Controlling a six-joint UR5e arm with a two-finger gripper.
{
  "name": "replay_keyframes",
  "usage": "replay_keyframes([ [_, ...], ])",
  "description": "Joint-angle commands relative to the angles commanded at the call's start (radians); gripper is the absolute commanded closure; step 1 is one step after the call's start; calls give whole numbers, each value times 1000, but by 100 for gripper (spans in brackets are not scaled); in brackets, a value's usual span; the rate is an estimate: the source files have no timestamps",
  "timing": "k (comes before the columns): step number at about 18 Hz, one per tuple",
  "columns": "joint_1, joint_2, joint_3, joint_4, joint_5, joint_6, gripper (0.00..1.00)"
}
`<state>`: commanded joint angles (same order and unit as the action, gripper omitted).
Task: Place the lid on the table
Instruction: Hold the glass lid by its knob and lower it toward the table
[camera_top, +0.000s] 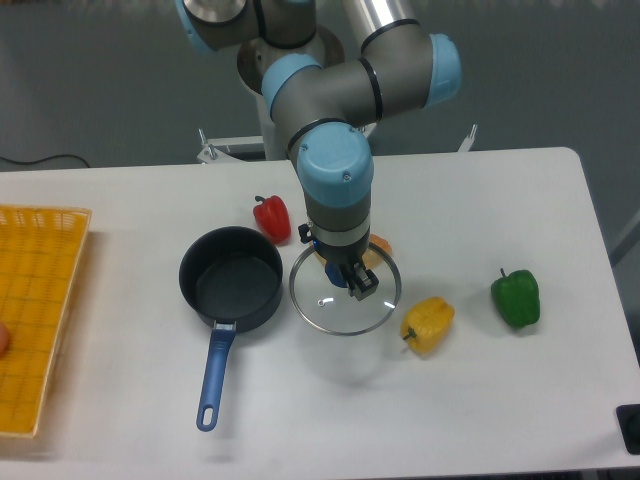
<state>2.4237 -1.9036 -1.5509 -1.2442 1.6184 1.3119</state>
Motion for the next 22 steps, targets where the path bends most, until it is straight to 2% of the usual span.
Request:
replay_keyframes([
  [9,-9,-58,-6,71,-40,-118,44],
  [22,-20,-106,-12,80,-38,-164,43],
])
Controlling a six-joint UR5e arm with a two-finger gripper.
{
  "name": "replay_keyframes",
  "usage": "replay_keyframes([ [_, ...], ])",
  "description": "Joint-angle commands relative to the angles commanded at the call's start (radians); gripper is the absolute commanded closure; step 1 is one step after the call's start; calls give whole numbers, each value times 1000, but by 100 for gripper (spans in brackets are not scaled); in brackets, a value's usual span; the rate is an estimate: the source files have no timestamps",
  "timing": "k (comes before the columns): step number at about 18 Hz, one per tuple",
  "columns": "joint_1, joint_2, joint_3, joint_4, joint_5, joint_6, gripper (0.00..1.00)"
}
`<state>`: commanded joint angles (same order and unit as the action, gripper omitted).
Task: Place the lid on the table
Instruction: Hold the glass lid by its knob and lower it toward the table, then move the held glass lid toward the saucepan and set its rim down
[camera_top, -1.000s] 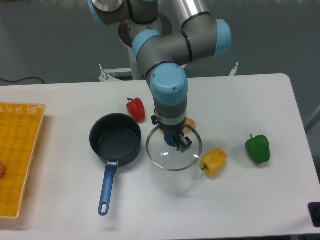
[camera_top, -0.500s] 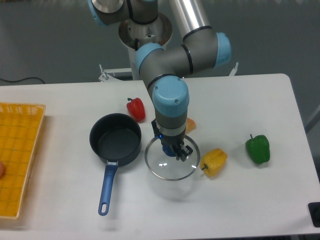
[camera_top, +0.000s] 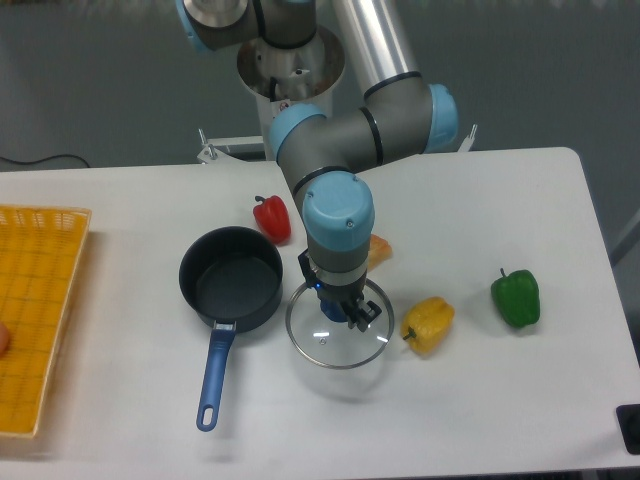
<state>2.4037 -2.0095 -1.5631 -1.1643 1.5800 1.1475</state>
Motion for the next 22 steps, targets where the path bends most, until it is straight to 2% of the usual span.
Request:
replay_keyframes([
  [15,-32,-55,-6,2,3,-9,43],
  [22,-32,-61,-9,2,3,-8,43],
])
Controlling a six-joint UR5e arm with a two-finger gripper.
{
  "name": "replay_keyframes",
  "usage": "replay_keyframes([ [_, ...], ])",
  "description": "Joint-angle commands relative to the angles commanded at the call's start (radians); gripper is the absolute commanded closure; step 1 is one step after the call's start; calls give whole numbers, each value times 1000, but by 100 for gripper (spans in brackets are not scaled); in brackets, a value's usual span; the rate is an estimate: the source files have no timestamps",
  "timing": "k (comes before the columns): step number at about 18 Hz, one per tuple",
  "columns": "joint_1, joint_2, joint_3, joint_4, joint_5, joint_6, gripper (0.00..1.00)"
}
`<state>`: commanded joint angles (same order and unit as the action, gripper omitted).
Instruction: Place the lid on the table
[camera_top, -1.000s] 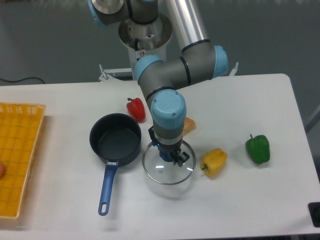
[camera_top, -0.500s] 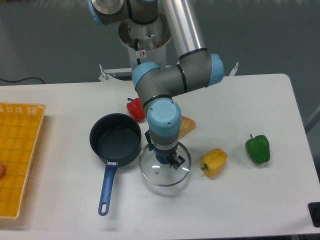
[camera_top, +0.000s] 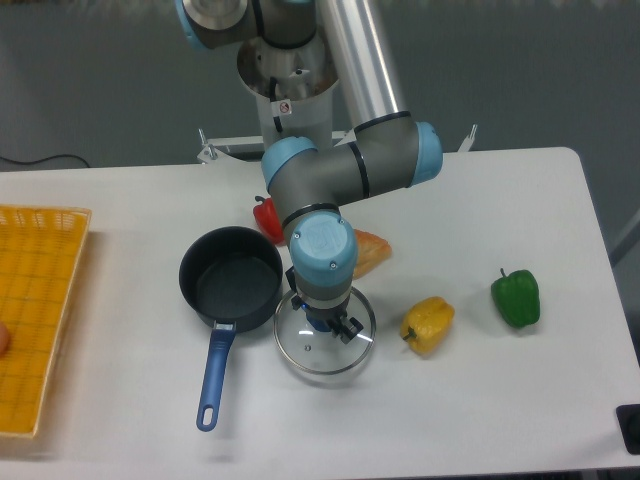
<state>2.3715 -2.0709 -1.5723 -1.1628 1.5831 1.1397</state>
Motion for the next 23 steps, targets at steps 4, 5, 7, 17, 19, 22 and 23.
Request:
replay_keyframes([
  [4,-2,-5,-2,0,2,-2,42],
  [5,-6,-8,-5,2,2,-3,42],
  [7,-8,-9,-6,5,2,-3,42],
  [17,-11,-20,-9,20,2,-3,42],
  [19,-11,-20,-9,20,2,-3,42],
  [22,-11,-20,-6,21,2,0,42],
  [23,-11,-21,-6,25,3,0,42],
])
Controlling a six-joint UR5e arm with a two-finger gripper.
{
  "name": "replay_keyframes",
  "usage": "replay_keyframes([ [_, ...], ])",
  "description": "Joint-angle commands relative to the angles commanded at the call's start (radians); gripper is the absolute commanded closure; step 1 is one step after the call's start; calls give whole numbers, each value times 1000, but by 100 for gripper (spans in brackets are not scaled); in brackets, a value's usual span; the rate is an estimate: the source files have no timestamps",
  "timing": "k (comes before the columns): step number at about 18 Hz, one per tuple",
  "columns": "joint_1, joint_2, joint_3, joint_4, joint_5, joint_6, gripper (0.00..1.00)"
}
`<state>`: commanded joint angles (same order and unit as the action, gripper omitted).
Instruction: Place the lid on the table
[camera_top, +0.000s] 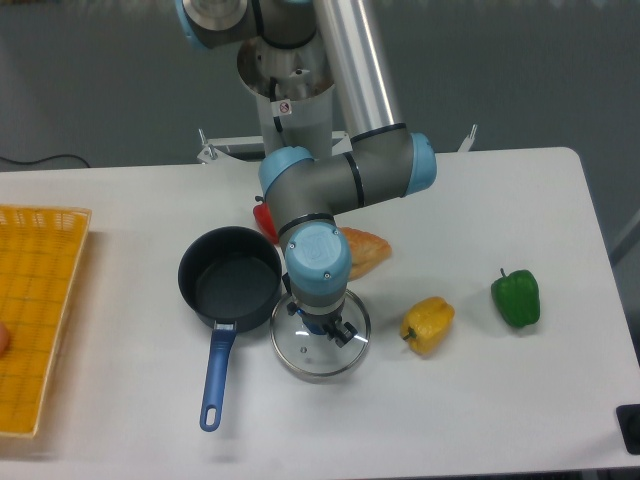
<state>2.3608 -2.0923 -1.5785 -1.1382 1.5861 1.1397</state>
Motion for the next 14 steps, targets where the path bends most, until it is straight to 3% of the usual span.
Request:
replay_keyframes([
  [14,3,-17,2,15,2,3,42],
])
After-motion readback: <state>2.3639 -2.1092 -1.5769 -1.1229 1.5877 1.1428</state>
